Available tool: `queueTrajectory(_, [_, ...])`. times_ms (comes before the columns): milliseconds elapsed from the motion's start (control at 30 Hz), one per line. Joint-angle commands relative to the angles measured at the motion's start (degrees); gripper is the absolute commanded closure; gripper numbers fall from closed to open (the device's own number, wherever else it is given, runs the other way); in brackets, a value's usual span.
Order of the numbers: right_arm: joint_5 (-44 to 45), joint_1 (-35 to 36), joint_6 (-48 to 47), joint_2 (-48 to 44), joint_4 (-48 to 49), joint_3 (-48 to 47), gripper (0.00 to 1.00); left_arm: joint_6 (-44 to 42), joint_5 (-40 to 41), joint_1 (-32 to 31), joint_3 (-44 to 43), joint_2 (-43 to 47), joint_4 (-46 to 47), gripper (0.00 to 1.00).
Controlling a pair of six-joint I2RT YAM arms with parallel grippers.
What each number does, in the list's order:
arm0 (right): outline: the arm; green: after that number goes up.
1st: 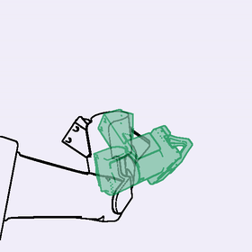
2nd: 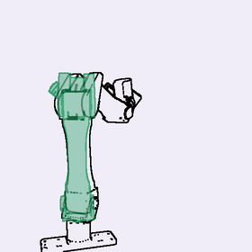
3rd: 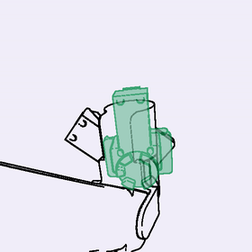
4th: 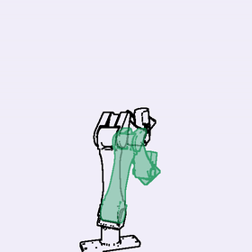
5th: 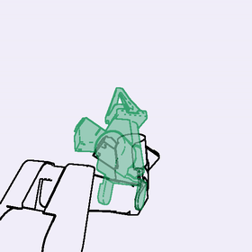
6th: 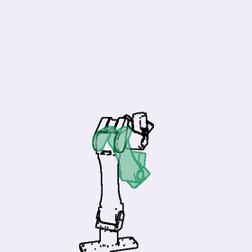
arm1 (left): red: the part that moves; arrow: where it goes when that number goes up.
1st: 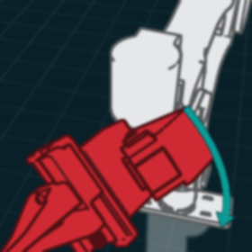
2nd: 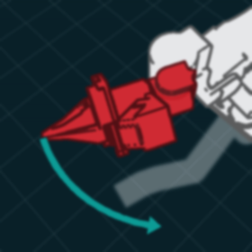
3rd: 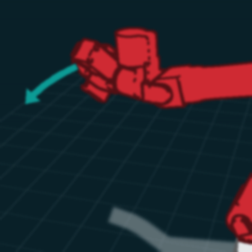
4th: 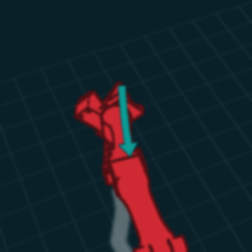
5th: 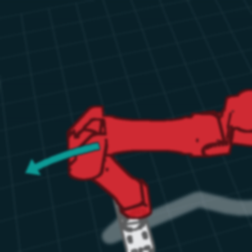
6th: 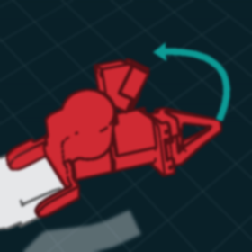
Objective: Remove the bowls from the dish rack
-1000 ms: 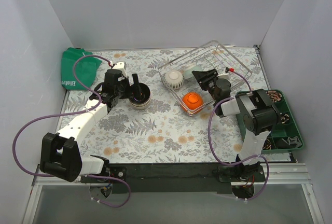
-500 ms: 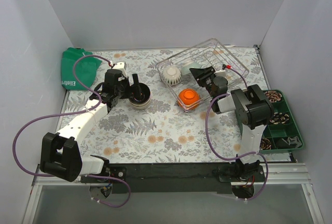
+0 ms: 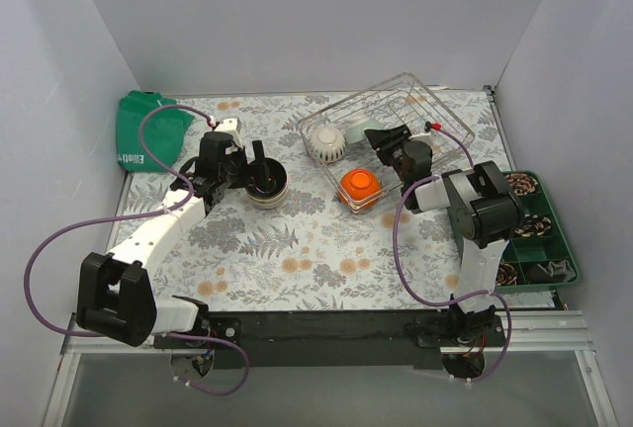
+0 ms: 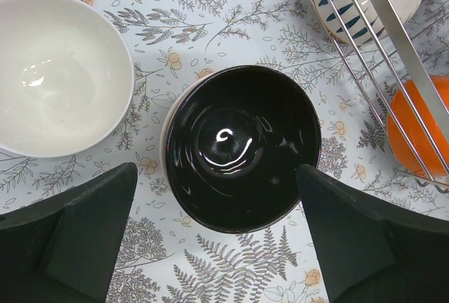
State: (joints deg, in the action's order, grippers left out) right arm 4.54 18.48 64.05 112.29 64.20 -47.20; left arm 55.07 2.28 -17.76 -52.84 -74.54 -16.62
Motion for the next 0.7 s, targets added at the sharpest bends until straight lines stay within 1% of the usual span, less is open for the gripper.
queueTrajectory(0, [2.8,-0.2,-0.8,-1.9,-5.0,-3.5,0.46,-0.4,-0.4,-0.3,0.9,0.6,1.0,0.02])
queueTrajectory(167, [1.7,-0.1,-1.0,-0.8,-4.5,-5.4,0.45,-0.4,-0.5,-0.3,0.9,0.7,1.0,0.02])
queueTrajectory(300, [-0.3,-0.2,-0.7,0.7,-0.8,-6.6,0.46,-0.4,-0.5,-0.3,0.9,0.9,1.1,0.02])
queueTrajectory(433, [-2.4,-0.1,-0.2,2.4,0.9,-8.3,0.46,-0.5,-0.6,-0.3,0.9,1.0,1.1,0.02])
queueTrajectory(667, [-3.1,-0.2,0.6,4.3,1.1,-10.7,0.53,-0.4,-0.9,-0.3,0.9,1.2,1.1,0.02])
